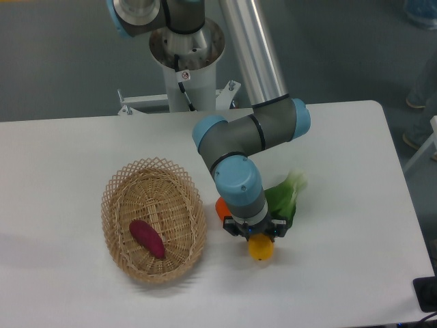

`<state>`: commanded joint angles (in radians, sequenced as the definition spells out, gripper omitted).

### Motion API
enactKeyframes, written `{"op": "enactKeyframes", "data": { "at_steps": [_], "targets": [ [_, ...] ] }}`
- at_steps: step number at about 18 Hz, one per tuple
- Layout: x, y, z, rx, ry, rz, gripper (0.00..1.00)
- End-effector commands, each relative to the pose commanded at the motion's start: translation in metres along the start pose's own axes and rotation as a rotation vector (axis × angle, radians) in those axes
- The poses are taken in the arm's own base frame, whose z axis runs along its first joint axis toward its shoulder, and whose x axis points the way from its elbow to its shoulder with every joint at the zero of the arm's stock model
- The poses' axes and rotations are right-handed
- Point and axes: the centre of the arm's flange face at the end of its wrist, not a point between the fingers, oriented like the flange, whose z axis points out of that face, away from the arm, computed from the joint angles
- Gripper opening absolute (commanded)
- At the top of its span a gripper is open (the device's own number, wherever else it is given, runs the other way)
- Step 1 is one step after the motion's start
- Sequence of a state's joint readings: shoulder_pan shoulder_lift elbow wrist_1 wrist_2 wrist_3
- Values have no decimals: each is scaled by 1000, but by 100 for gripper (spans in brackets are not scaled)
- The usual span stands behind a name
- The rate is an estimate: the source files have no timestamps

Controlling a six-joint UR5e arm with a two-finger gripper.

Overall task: Place the mango on the table
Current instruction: 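Lower the mango onto the table and open the gripper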

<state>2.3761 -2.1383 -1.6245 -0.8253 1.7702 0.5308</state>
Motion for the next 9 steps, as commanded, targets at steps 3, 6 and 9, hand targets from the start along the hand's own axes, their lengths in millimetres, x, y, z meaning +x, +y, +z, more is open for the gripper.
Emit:
{"op": "enactKeyframes", "data": {
  "at_steps": [3, 6, 9],
  "targets": [
    [-5, -7, -4, 12, -9, -3, 97],
    [-7, -8, -7, 15, -16, -9, 100],
    [-11, -14, -14, 33, -22, -16, 100]
  ]
}}
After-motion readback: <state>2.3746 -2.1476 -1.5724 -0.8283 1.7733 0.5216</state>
